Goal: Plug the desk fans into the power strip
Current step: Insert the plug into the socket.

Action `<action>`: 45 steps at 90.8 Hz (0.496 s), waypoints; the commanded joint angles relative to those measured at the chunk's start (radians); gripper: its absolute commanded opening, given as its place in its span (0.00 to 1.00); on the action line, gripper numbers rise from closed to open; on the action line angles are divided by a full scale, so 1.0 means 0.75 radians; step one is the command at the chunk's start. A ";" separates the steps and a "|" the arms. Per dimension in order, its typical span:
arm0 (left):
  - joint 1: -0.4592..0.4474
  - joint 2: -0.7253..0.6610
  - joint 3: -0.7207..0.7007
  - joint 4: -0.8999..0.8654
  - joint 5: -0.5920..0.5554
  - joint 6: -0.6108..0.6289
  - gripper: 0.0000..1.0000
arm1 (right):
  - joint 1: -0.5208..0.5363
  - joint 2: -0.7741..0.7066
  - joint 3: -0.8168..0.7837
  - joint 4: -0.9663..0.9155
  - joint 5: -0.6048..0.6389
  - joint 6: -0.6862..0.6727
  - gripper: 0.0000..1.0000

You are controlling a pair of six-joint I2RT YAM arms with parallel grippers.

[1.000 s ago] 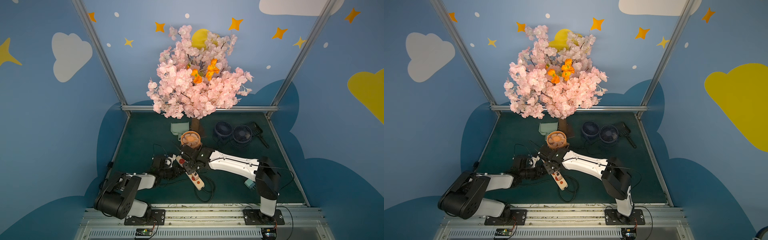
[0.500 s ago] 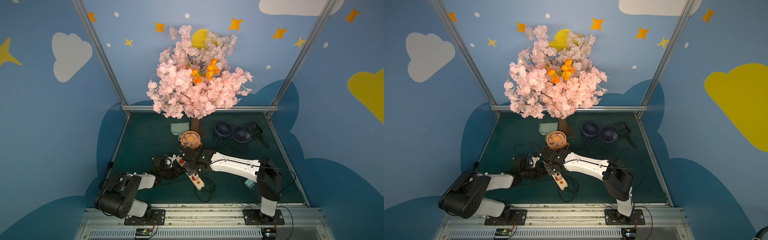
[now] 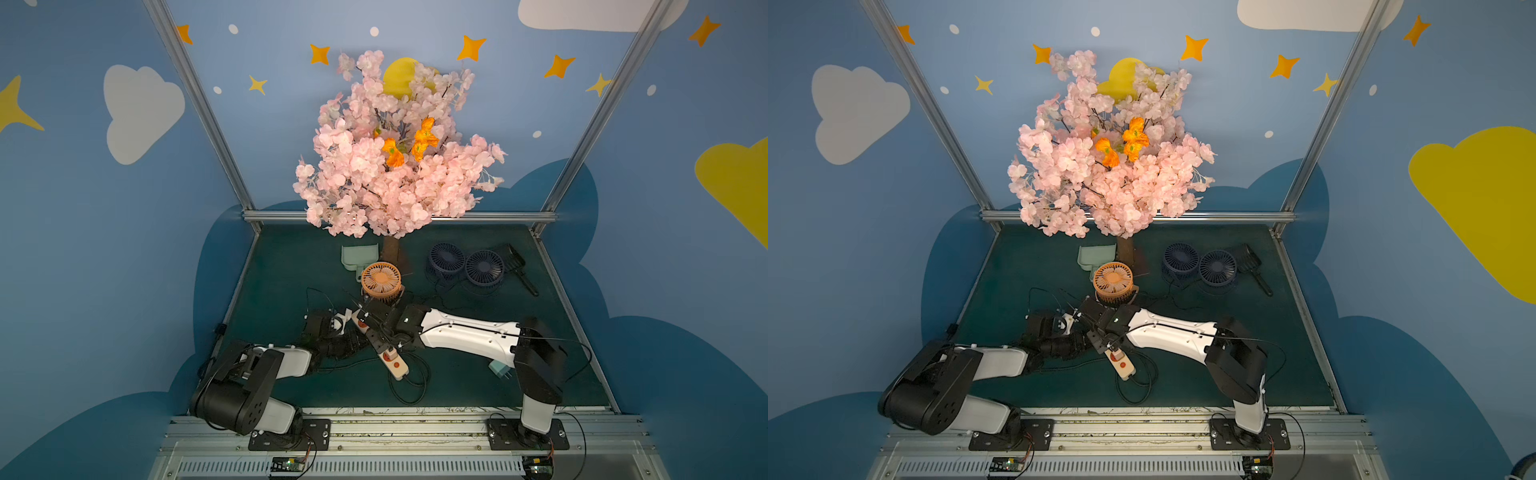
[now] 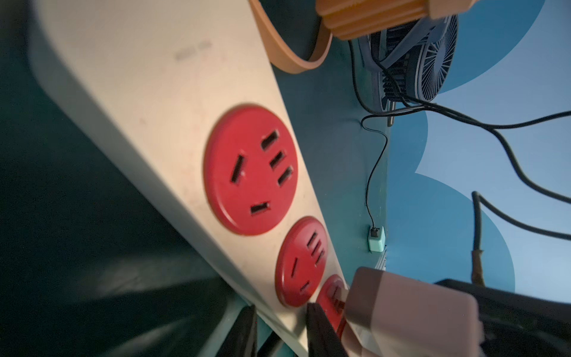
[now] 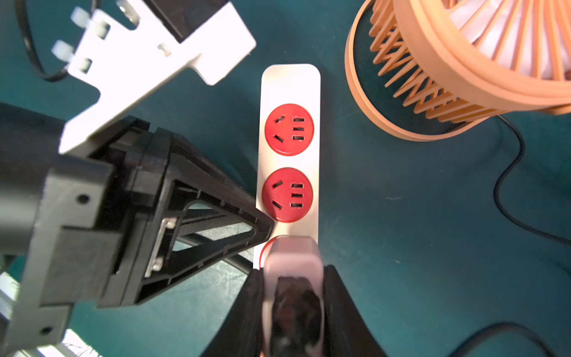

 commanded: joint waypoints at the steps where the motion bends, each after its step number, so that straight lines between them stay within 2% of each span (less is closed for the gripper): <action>1: 0.001 0.019 -0.017 -0.001 -0.003 0.001 0.31 | 0.008 0.142 -0.141 -0.273 -0.062 -0.009 0.00; 45: 0.001 0.049 -0.012 0.028 -0.001 -0.008 0.30 | 0.021 0.180 -0.239 -0.294 -0.026 0.016 0.00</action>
